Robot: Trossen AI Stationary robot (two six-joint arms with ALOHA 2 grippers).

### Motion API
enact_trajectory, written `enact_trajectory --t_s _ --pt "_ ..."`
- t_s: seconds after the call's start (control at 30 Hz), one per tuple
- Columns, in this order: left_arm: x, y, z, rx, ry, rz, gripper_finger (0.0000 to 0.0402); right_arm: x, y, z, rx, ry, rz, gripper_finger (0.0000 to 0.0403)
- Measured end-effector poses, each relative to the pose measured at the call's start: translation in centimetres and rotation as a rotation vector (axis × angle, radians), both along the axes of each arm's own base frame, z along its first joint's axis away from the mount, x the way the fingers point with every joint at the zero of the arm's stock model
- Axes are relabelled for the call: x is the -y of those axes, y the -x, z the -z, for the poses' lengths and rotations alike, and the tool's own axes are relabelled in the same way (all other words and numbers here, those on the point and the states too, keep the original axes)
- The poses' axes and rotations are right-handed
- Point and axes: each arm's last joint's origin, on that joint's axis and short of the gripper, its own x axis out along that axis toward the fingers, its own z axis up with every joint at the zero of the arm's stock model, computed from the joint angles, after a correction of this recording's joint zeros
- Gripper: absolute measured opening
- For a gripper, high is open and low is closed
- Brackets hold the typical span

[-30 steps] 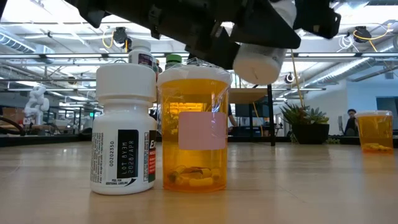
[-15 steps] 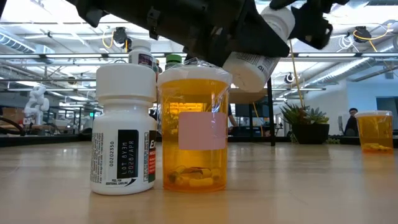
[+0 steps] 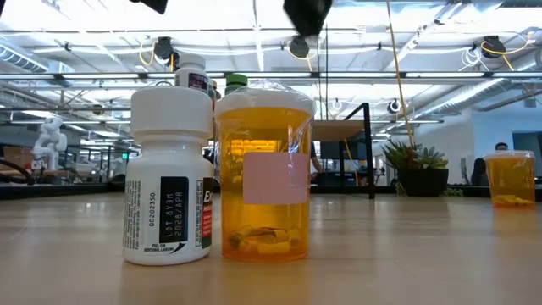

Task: Pick and place medicine bottles onto shelf by color
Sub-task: Put the right small white medicine bottle on the shelf

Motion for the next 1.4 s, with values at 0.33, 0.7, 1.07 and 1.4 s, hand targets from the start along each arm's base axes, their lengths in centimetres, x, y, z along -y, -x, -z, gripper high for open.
enact_trajectory --t_s 0.33,0.7,1.07,1.4 --pt "1.1 0.6 -1.0 0.121 0.020 0.232 0.0228 -4.3 -3.1 2.7 0.230 0.110 -0.204 0.0313" --pt "1.0 0.6 -0.5 0.080 0.006 0.225 0.0229 -4.3 -7.3 3.7 0.226 0.082 -0.273 0.0312" --pt "0.9 0.6 -0.2 0.050 -0.003 0.203 0.0230 -4.9 -8.5 5.3 0.204 0.098 -0.341 0.0247" --pt "1.0 0.5 0.3 0.000 -0.039 0.078 0.0231 -4.6 -8.5 5.4 0.150 0.053 -0.322 0.0195"
